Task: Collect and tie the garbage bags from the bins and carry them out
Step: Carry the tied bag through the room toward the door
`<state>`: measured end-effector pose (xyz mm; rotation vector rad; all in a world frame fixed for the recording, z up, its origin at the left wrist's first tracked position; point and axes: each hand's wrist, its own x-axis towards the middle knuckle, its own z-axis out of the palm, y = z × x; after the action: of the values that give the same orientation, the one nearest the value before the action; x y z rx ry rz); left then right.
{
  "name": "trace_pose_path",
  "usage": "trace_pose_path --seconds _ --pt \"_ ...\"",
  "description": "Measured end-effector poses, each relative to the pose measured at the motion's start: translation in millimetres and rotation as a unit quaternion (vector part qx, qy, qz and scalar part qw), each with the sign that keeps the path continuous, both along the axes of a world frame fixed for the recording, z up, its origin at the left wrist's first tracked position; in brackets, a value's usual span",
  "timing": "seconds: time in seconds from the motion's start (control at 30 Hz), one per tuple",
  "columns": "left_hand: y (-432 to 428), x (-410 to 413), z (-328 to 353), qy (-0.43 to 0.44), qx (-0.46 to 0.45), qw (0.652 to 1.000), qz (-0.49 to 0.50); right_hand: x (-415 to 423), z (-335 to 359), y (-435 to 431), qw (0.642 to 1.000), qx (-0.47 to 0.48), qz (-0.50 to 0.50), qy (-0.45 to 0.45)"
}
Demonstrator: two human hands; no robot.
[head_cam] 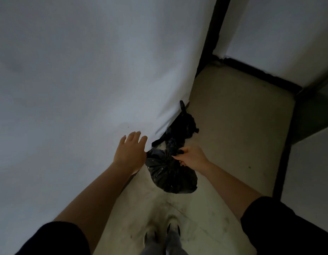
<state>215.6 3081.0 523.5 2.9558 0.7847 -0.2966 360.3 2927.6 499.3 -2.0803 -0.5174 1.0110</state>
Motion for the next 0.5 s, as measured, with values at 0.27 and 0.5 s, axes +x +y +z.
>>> trace_pose_path --seconds 0.27,0.5 --pt "87.0 63.8 -83.1 0.077 0.136 0.983 -0.095 71.1 -121.8 68.9 0.998 -0.039 0.035 -0.024" --pt "148.7 90.8 -155.3 0.070 0.240 0.951 -0.183 100.6 -230.1 112.3 0.994 -0.095 0.046 0.010"
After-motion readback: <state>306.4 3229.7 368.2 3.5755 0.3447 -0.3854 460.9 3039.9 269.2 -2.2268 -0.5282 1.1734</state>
